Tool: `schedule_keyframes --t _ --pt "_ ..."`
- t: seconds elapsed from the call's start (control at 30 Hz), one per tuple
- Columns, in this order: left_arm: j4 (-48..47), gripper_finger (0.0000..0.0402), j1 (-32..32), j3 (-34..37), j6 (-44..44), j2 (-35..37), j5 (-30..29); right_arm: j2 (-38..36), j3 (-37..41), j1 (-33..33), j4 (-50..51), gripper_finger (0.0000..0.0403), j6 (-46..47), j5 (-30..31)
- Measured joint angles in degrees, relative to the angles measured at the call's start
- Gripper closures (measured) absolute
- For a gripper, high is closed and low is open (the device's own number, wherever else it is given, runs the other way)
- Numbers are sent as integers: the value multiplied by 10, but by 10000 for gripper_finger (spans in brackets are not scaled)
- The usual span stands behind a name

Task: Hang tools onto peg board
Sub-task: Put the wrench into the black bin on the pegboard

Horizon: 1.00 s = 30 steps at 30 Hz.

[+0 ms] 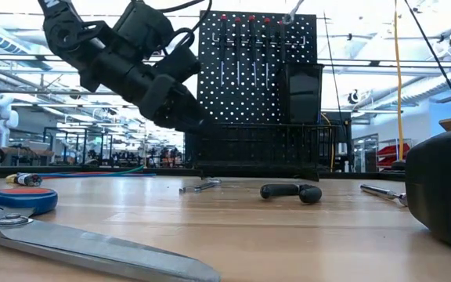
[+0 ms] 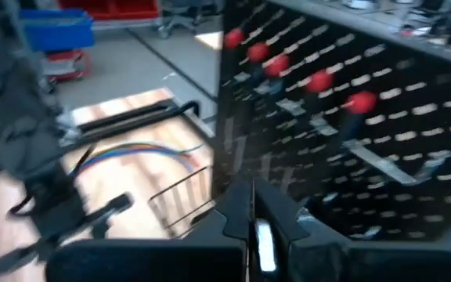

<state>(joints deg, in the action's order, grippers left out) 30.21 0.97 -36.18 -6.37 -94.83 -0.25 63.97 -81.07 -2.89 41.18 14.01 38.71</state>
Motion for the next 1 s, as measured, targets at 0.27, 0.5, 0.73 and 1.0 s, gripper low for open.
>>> schedule_keyframes --t 0.27,0.5,0.73,1.0 --pt "0 268 -4 0 0 0 1 5 -23 90 58 403 4 -27" --pt "-2 268 -4 0 0 0 1 44 -23 146 99 403 18 -45" --pt "-10 268 -4 0 0 0 1 83 -23 181 103 403 15 -115" --pt "-24 268 -4 0 0 0 1 102 -23 205 111 403 14 -139"
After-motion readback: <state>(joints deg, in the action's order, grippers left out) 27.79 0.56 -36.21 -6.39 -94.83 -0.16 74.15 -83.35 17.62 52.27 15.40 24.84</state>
